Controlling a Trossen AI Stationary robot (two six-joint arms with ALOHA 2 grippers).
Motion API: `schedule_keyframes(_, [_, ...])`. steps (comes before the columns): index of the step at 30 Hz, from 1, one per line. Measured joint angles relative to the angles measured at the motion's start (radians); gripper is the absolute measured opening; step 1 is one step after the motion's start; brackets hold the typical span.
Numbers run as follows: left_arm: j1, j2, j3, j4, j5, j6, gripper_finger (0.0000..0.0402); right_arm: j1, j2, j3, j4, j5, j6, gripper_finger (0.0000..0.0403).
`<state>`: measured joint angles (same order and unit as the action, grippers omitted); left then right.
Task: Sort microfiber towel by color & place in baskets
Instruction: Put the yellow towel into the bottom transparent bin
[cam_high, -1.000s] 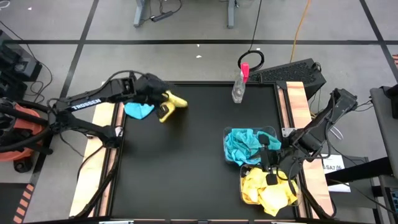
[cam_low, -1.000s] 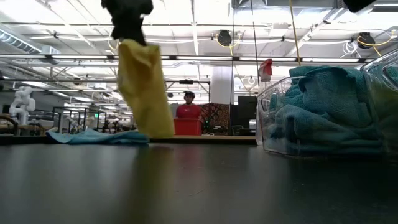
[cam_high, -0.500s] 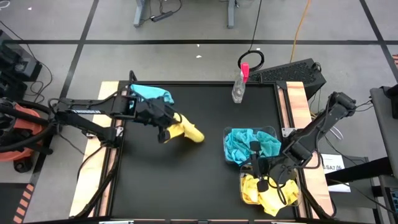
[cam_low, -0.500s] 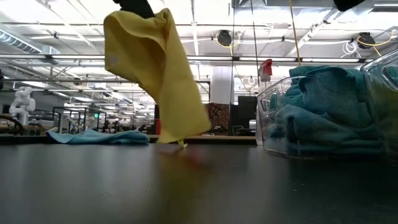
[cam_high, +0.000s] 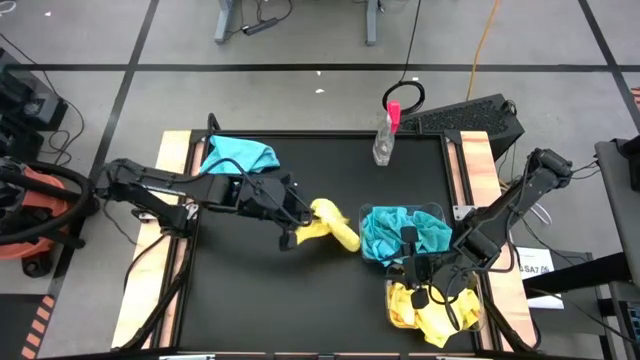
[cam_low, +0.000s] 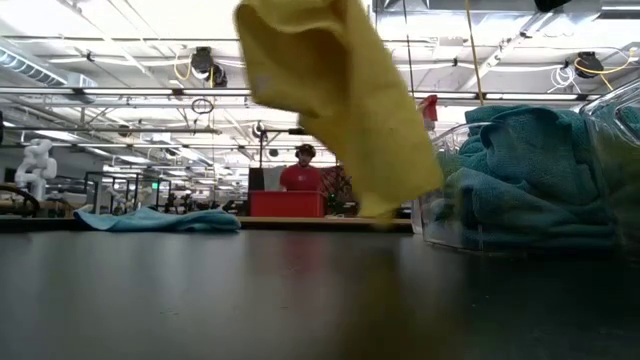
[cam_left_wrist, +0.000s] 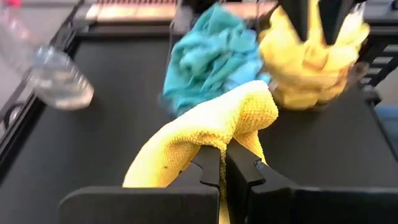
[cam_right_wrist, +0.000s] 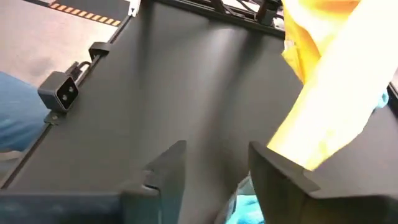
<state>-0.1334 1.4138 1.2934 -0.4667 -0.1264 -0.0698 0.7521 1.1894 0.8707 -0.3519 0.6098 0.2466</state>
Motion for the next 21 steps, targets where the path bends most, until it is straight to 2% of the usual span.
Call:
schedule_keyframes(9, [-0.050, 0.045, 0.000, 0.234, 0.047, 0.115, 0.0001, 0.000, -0.001, 0.000, -0.009, 0.147, -0.005, 0.0229])
schedule_keyframes(16, [-0.075, 0.062, 0.001, 0.348, 0.049, 0.165, 0.0001, -0.022, 0.021, 0.000, 0.120, 0.145, -0.072, 0.0266])
schedule_keyframes(21, [-0.085, 0.089, 0.000, 0.365, 0.053, 0.181, 0.0001, -0.052, 0.061, 0.000, 0.275, 0.113, -0.179, 0.0280])
